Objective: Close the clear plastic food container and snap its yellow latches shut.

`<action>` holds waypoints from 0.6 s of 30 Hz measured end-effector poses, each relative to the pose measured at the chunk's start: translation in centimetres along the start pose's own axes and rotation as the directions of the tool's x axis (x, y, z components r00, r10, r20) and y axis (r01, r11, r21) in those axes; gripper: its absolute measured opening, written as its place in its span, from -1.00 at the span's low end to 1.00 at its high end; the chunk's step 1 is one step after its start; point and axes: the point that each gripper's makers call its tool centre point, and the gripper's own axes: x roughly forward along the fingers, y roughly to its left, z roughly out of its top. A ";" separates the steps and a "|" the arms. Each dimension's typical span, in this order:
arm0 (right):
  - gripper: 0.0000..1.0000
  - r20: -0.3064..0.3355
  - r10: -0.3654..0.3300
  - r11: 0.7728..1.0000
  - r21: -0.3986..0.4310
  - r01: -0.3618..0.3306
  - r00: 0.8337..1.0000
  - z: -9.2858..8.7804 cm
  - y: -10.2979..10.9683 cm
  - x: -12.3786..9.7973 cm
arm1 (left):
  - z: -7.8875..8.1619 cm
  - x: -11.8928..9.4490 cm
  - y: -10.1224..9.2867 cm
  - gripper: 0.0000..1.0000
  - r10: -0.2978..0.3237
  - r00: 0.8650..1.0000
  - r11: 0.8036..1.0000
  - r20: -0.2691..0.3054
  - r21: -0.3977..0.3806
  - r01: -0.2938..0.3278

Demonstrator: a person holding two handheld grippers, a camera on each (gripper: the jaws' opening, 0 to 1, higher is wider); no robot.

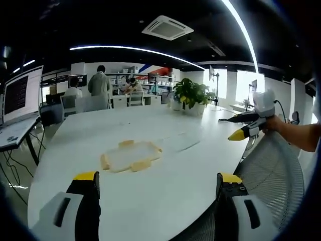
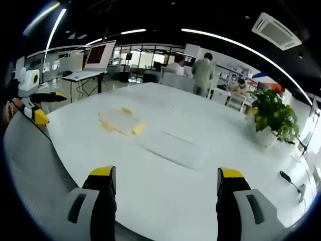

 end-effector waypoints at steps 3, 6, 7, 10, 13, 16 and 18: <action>0.58 -0.008 0.003 1.000 -0.008 -0.003 1.000 -0.1 0.1 0.0 | -0.2 0.0 0.0 0.86 0.001 1.000 1.000 -0.014 -0.002 -0.001; 0.57 0.000 0.006 1.000 -0.007 -0.006 1.000 0.0 0.1 0.0 | -0.4 0.0 -0.1 0.85 -0.007 1.000 1.000 -0.022 0.006 0.007; 0.57 0.003 0.008 1.000 -0.006 -0.008 1.000 0.1 0.2 0.0 | -0.4 0.1 -0.2 0.85 -0.008 1.000 1.000 -0.025 0.007 0.008; 0.57 0.005 0.021 1.000 -0.007 -0.021 1.000 0.1 0.4 0.0 | -0.7 0.1 -0.1 0.85 -0.002 0.999 1.000 -0.043 0.014 0.003; 0.56 0.004 0.035 0.999 -0.013 -0.035 0.999 0.2 0.6 0.1 | -0.7 0.2 -0.1 0.85 -0.001 0.999 1.000 -0.049 0.018 0.002; 0.57 0.012 0.050 0.999 -0.019 -0.050 0.999 0.4 0.9 0.0 | -0.8 0.2 0.0 0.85 0.004 0.998 0.999 -0.059 0.032 -0.002; 0.58 0.005 0.078 0.996 -0.033 -0.078 0.997 0.3 1.3 0.1 | -1.2 0.3 -0.2 0.85 -0.002 0.996 0.999 -0.086 0.050 0.006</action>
